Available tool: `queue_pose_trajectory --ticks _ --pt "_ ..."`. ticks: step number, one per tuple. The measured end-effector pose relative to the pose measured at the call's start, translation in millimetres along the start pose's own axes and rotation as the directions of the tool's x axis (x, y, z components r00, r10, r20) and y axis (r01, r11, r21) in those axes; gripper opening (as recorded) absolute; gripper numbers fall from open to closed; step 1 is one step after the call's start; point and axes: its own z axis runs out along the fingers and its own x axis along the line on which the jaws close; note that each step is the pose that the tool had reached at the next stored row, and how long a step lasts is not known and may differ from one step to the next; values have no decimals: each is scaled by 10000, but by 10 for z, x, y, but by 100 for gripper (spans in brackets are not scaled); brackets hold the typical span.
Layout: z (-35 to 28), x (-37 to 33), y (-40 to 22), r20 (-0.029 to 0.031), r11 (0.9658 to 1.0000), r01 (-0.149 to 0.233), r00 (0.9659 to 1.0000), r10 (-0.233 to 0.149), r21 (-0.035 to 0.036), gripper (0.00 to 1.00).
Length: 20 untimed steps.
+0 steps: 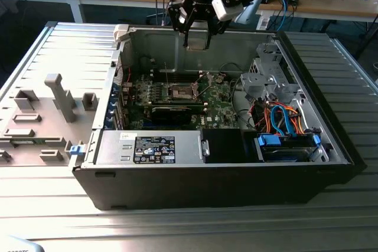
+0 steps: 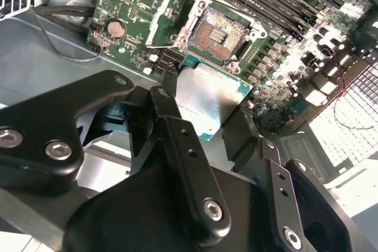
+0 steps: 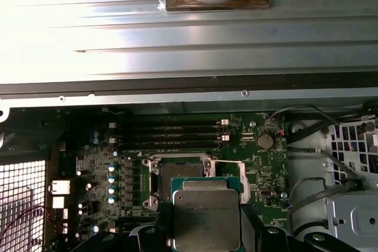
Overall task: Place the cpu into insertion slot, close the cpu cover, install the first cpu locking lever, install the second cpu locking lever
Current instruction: 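Place the cpu into insertion slot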
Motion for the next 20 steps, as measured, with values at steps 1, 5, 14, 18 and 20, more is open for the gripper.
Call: queue_pose_trajectory --ticks 1,5,14,18,20 --pt "2 0 0 0 10000 0 10000 0 0 54" --pt "10 0 -1 0 10000 0 10000 0 0 54" --pt "28 -1 -2 0 10000 0 10000 0 -1 54" --pt "38 -1 -3 0 10000 0 10000 0 -1 54" --pt "42 -1 -4 0 10000 0 10000 0 0 54"
